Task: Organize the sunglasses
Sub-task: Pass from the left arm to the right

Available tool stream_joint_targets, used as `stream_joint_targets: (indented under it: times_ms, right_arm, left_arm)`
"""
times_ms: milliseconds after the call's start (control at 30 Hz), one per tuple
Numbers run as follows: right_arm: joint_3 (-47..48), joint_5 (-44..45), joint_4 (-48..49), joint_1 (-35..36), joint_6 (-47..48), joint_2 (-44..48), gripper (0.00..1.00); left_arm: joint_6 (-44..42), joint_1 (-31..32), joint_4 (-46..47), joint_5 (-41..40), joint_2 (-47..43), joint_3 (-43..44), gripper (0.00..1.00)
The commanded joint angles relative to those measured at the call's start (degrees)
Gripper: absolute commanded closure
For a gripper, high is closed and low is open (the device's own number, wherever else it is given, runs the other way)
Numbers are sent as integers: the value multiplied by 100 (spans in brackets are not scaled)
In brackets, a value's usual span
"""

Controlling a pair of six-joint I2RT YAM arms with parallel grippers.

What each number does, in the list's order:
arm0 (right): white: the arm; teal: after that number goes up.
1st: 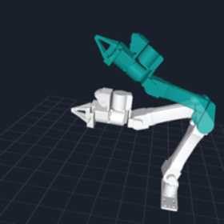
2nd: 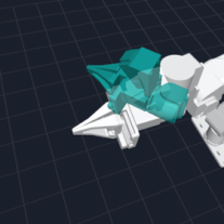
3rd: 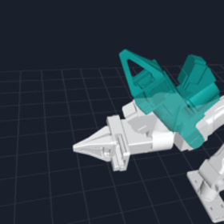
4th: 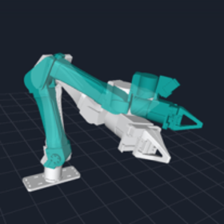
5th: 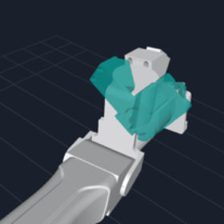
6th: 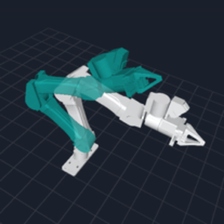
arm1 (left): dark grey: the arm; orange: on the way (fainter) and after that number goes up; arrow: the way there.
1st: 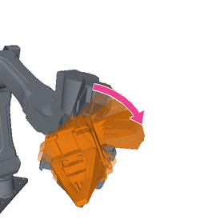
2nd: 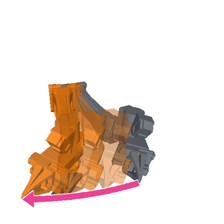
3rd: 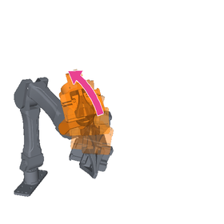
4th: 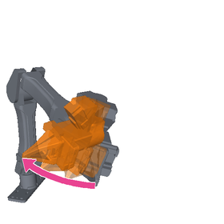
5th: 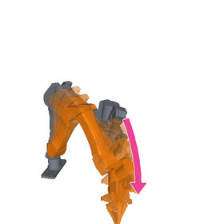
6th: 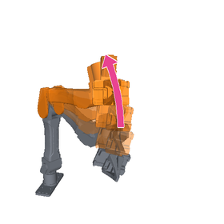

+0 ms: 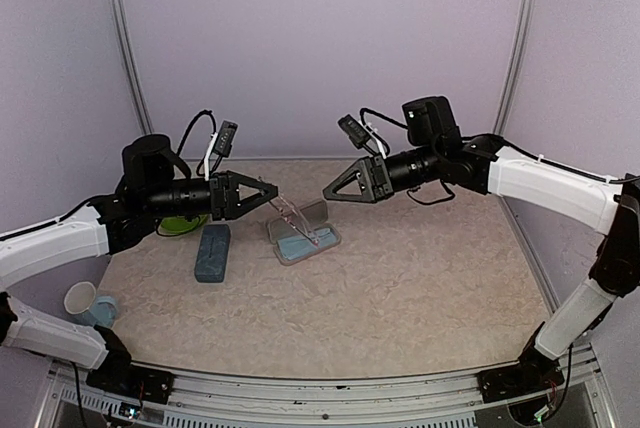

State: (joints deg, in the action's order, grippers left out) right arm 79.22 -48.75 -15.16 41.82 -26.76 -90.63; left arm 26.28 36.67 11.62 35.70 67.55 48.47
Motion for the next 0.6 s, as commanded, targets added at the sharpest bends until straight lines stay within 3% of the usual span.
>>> stream_joint_targets:
  times_ms: [0, 100, 567]
  right_arm:
    - [59, -906, 228, 98, -119, -74, 56]
    - [238, -911, 29, 179, -13, -217, 50]
    - [756, -881, -165, 603, 315, -684, 49]
  left_arm:
    - [28, -32, 459, 559, -5, 145, 52]
    - [171, -17, 572, 762, 90, 182, 53]
    - [513, 83, 921, 921, 343, 250, 53]
